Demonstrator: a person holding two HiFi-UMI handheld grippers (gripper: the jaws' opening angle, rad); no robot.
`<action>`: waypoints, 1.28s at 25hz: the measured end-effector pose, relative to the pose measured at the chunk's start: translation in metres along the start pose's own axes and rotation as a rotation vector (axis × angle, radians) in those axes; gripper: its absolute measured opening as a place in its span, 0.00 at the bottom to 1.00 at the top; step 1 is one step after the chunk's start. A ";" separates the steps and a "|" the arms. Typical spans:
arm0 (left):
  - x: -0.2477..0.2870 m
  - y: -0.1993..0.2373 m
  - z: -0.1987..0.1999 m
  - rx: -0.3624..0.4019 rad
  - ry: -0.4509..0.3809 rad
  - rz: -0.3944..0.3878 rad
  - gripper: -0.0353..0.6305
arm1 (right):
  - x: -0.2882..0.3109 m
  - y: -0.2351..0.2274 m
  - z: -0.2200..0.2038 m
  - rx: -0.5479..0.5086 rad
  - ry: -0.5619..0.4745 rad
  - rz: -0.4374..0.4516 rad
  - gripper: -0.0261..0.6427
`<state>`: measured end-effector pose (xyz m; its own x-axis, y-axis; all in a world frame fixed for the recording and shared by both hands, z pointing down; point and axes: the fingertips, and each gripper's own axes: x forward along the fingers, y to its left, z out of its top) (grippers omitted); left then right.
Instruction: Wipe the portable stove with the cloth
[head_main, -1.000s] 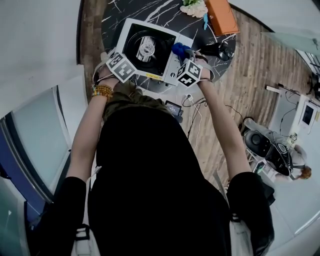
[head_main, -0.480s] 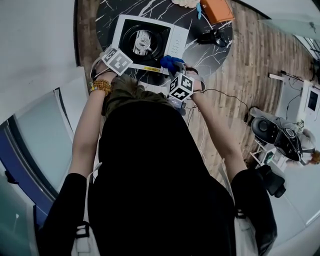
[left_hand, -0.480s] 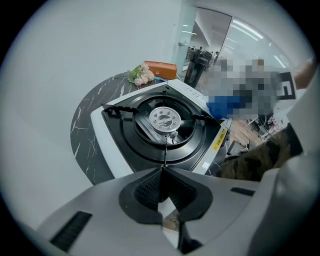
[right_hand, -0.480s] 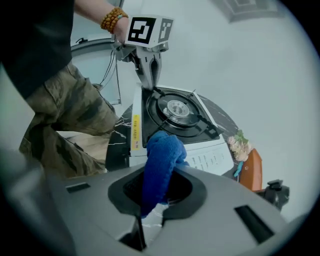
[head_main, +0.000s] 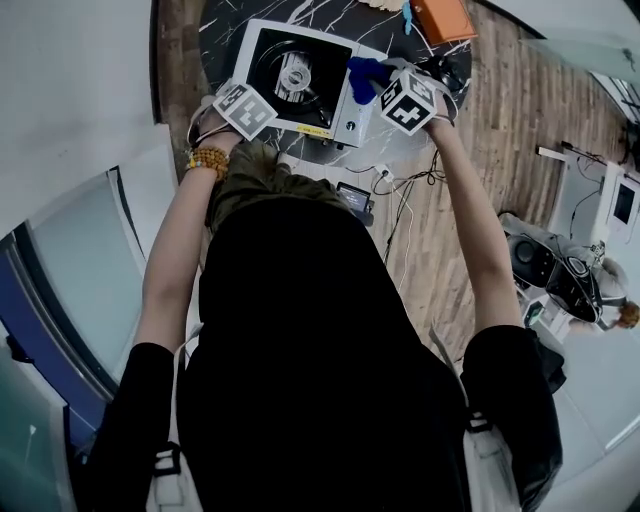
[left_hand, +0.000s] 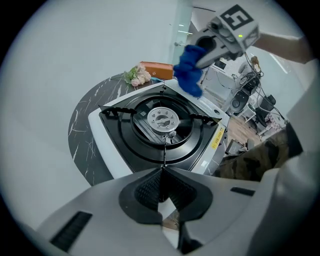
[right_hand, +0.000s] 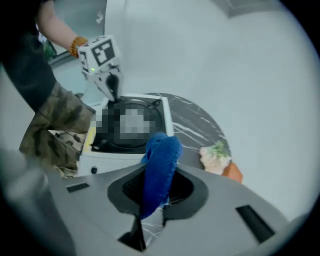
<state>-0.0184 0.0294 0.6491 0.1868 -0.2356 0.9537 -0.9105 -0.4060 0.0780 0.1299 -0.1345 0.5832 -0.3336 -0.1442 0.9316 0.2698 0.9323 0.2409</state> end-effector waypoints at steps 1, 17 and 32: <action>0.001 0.000 -0.001 0.000 -0.002 0.002 0.07 | 0.005 -0.024 -0.004 -0.042 0.028 -0.090 0.11; 0.002 0.001 -0.003 -0.002 -0.014 0.003 0.07 | 0.064 0.027 -0.060 -0.187 0.118 0.051 0.10; 0.002 0.003 -0.004 -0.001 0.033 0.019 0.07 | 0.040 0.121 -0.055 -0.146 0.037 0.035 0.09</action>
<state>-0.0223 0.0316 0.6525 0.1570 -0.2139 0.9642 -0.9144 -0.4004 0.0601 0.1990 -0.0463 0.6647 -0.2886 -0.1271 0.9490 0.4097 0.8794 0.2424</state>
